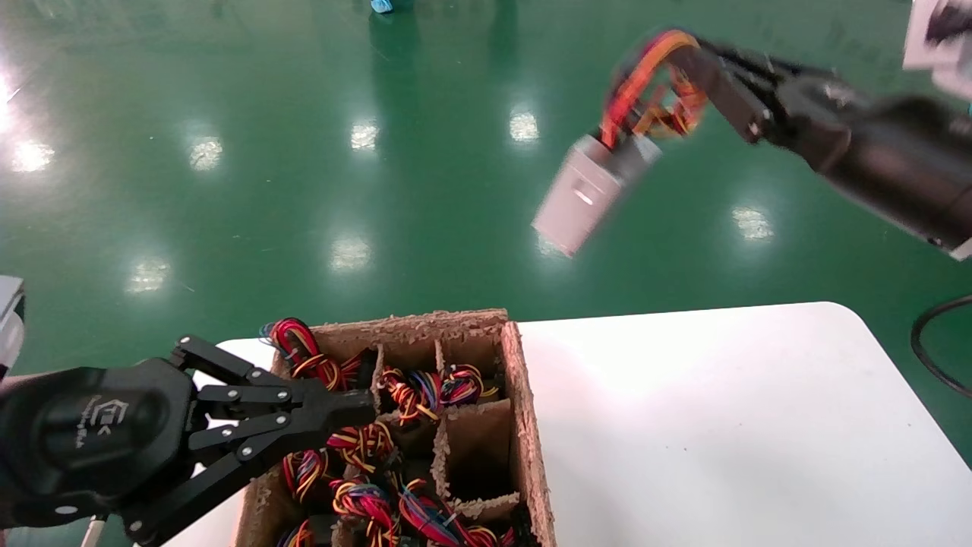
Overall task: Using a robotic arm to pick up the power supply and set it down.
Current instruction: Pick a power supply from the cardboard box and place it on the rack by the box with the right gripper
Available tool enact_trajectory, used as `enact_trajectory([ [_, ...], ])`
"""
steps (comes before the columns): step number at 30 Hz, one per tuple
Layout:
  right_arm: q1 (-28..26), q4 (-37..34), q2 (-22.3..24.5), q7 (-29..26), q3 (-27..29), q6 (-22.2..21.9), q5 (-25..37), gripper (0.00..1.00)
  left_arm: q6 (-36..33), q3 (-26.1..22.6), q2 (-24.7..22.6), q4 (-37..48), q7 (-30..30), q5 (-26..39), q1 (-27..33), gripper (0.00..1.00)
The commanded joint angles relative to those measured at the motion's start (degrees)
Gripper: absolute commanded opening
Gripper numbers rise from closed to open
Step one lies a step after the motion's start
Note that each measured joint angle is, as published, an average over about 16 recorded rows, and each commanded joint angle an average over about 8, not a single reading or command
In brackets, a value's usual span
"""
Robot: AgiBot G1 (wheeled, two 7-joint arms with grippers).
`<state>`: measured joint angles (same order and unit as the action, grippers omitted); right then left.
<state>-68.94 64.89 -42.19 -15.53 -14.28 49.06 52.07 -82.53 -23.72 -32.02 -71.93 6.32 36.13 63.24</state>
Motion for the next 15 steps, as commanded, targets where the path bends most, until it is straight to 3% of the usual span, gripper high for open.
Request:
enact_trajectory([
  [1, 0.4, -0.5, 0.8, -0.6, -0.4, -2.3, 1.7, 0.00, 0.0, 0.0, 0.0, 0.0, 0.0, 0.0, 0.0, 0.00],
  [15, 5.1, -6.7, 7.5, -4.6, -2.0, -10.9, 8.1, 0.00, 0.0, 0.0, 0.0, 0.0, 0.0, 0.0, 0.0, 0.00],
])
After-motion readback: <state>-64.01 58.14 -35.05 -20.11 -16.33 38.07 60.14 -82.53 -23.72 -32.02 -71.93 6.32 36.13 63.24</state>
